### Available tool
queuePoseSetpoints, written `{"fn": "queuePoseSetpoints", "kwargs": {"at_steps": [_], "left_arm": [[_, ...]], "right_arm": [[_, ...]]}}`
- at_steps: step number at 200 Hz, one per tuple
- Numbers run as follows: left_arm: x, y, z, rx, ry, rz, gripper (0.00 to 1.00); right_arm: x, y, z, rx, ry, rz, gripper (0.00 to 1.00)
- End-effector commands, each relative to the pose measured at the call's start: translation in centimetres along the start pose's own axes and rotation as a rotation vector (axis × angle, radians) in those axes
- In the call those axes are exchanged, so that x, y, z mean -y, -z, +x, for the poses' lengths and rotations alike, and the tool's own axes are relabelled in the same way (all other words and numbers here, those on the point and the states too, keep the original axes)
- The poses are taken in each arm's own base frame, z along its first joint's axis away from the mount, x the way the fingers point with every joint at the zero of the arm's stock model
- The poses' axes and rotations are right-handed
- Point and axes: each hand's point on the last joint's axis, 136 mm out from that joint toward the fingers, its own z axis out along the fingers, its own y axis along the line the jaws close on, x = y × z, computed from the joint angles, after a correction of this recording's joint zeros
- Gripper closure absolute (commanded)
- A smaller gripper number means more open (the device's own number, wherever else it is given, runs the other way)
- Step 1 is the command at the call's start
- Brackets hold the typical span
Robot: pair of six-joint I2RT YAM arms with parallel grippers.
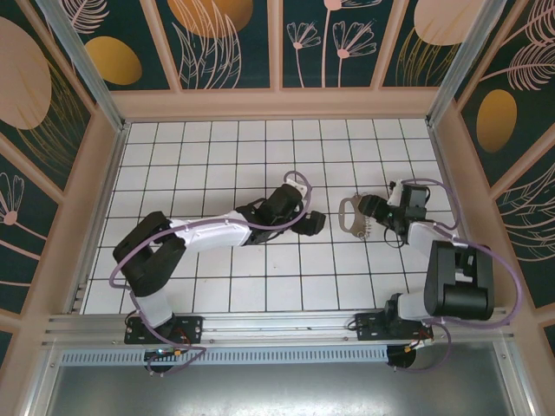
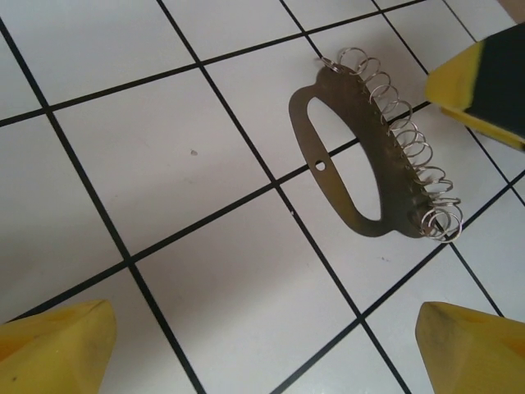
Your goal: Put the keys on the keyring
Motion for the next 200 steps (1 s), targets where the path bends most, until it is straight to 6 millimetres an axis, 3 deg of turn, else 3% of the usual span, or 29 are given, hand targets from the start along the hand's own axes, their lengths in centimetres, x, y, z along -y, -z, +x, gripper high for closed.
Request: {"fn": "queuePoseSetpoints", "kwargs": {"at_steps": [1, 33, 47, 53, 94, 168, 200], "left_arm": [[0.4, 1.2, -1.6, 0.081, 0.030, 0.023, 0.06], [-0.1, 3.3, -2.4, 0.135, 0.012, 0.006, 0.06], [0.0, 4.3, -3.1, 0.169, 0.008, 0.007, 0.06], [-0.7, 4.4, -2.3, 0.160, 0.006, -0.005, 0.06], [-1.7, 6.3, -2.9, 0.211, 0.021, -0.035, 0.11], [-4.8, 9.8, -3.4, 0.314, 0.104, -0.085, 0.15], [-6.3, 10.9, -3.3, 0.339, 0.137, -0.113, 0.16]], "right_arm": [[-1.2, -0.9, -1.1, -0.012, 0.010, -0.060, 0.34], [-0.9, -2.1, 0.4, -0.075, 0.044, 0.004, 0.45], [-0.5, -2.1, 1.0, -0.084, 0.051, 0.031, 0.47], [-0.3, -2.1, 1.2, -0.086, 0.051, 0.042, 0.48], [-0.1, -2.4, 2.2, -0.111, 0.086, 0.099, 0.52], [-4.3, -4.6, 3.1, -0.154, 0.169, 0.043, 0.58], [-7.2, -6.1, 4.4, -0.180, 0.206, -0.005, 0.61]]}}
